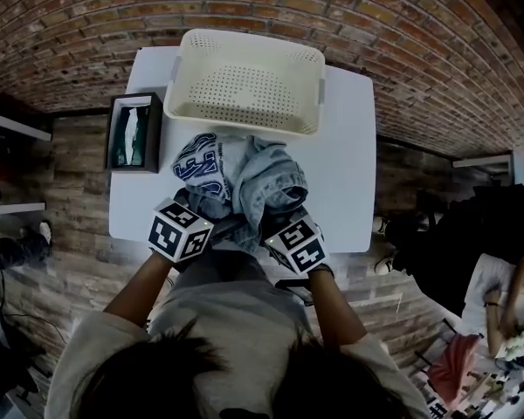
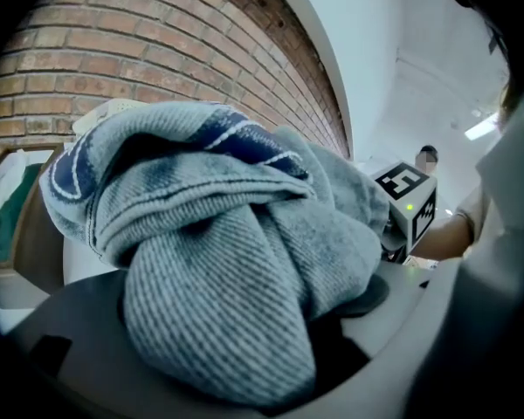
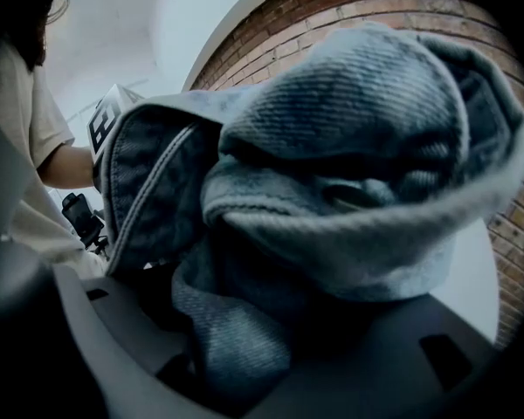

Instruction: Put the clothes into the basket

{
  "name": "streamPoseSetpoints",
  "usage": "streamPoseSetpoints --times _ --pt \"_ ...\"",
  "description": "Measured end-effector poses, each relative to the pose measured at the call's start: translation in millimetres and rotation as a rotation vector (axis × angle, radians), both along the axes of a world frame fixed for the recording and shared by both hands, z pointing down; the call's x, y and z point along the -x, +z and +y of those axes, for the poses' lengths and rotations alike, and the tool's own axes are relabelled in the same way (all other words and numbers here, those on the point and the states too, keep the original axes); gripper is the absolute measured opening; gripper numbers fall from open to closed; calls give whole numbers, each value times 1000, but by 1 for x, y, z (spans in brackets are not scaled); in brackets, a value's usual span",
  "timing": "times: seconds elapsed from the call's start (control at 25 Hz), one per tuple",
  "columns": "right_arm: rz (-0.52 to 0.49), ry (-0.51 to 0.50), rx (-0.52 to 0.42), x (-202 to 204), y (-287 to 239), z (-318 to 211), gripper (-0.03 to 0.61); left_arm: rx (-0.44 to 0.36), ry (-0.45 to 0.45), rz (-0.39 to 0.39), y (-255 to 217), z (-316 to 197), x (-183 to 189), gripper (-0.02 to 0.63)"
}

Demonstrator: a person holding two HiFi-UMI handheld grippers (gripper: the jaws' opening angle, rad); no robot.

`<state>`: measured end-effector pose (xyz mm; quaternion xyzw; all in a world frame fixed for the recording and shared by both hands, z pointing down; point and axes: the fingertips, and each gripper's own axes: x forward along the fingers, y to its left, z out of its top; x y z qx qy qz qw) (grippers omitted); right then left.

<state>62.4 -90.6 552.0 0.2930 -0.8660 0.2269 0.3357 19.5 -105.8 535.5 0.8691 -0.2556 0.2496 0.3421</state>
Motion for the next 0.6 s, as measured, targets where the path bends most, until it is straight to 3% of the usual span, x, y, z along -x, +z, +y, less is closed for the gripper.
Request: streamPoseSetpoints --times 0.6 --pt "38 9 -233 3 -95 -12 285 -236 -9 38 -97 -8 4 434"
